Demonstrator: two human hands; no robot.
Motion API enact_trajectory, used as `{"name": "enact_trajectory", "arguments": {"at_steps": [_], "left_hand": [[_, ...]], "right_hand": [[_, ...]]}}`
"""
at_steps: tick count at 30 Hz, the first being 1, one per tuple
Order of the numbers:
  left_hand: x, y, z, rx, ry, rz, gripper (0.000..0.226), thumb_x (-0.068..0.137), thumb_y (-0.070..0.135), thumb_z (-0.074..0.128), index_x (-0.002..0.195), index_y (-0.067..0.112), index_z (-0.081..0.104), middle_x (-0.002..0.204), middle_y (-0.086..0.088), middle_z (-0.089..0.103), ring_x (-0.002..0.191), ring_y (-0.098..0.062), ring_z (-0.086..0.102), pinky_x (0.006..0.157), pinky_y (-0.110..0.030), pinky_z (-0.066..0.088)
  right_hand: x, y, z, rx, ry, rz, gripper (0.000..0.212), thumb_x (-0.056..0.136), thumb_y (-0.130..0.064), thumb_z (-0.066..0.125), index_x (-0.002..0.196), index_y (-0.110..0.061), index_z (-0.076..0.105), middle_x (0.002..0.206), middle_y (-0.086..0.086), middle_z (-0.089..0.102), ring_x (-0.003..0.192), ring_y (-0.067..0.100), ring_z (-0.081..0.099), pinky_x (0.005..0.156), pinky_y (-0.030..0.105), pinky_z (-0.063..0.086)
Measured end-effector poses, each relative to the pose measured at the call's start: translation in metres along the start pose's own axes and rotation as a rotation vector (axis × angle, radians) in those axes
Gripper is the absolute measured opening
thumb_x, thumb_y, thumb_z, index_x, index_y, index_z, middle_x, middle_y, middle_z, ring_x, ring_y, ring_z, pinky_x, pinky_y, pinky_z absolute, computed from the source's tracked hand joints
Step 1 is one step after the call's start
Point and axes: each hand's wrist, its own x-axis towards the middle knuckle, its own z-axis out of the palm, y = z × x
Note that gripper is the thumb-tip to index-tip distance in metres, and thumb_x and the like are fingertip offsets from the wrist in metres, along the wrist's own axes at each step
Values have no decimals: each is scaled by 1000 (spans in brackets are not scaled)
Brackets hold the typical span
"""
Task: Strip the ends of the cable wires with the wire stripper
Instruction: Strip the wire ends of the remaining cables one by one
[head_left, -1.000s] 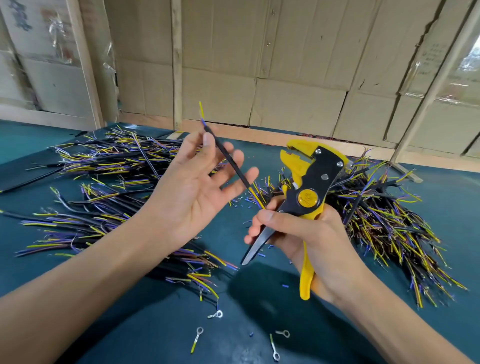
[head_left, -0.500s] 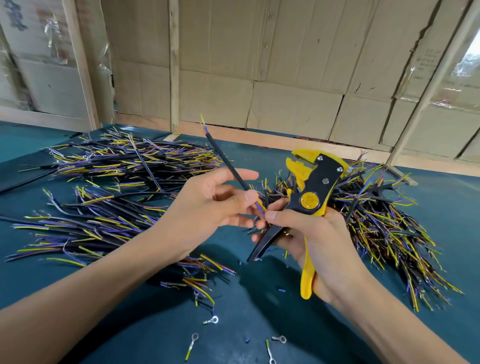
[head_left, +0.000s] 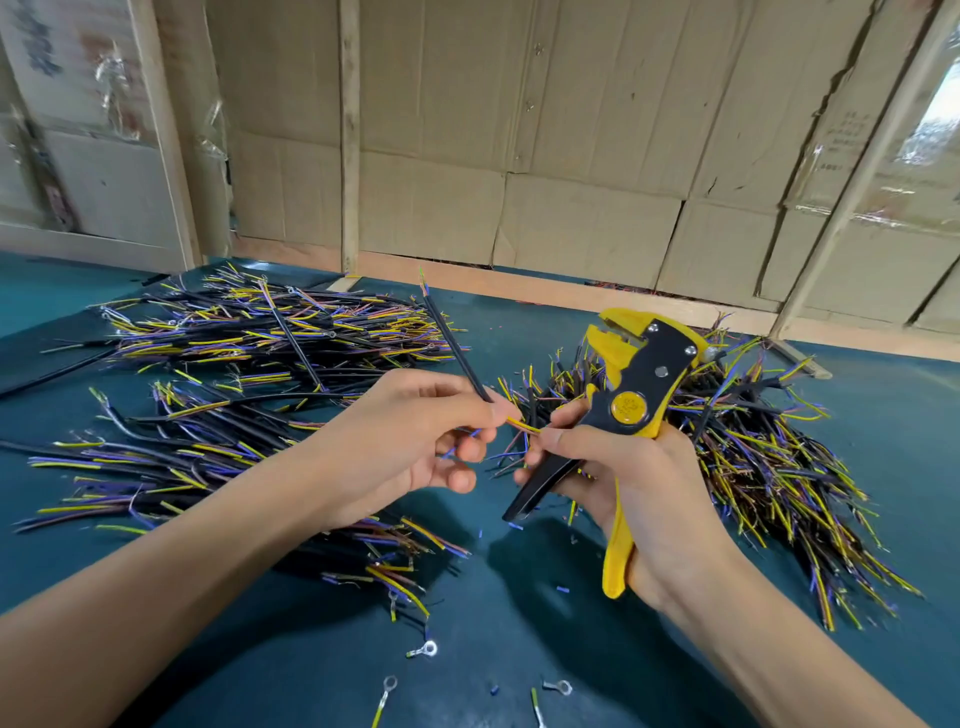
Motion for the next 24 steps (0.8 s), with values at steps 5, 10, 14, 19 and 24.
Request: {"name": "enact_trajectory", "arguments": {"at_steps": [5, 10, 14, 19, 24], "left_hand": [[-2, 1, -5, 100, -17, -7, 13, 83, 19, 75, 87, 7, 71, 62, 5, 47, 55, -9, 39, 48, -22, 35], [-4, 0, -8, 201, -55, -49, 23, 84, 29, 74, 78, 8, 67, 66, 1, 46, 57, -10, 41, 50, -23, 40], [-6, 2, -10, 231, -120, -85, 24, 88, 30, 69, 74, 11, 65, 65, 2, 46, 56, -9, 39, 50, -22, 42], [-7, 2, -6, 256, -147, -68, 28, 87, 31, 66, 62, 20, 66, 63, 4, 46, 55, -7, 40, 51, -22, 45], [-9, 4, -5, 257, -146, -63, 28, 83, 34, 67, 59, 20, 66, 61, 5, 47, 53, -7, 40, 52, -22, 46]], "right_hand": [[0, 2, -1, -45, -26, 9, 13, 71, 10, 74, 79, 2, 69, 69, 18, 62, 64, 36, 62, 69, 49, 59], [0, 1, -3, -70, -42, 49, 14, 69, 4, 76, 81, 1, 69, 69, 19, 64, 61, 39, 64, 71, 53, 59], [1, -3, -4, -88, -70, 84, 18, 67, 4, 77, 83, 2, 68, 69, 23, 62, 62, 40, 63, 71, 54, 59], [-4, -2, 1, -113, -156, 152, 23, 67, 0, 80, 87, 2, 69, 71, 24, 61, 67, 35, 61, 68, 49, 59], [-6, -1, 3, -117, -159, 160, 22, 68, -2, 81, 87, -1, 70, 73, 25, 64, 66, 34, 63, 70, 46, 60]]}}
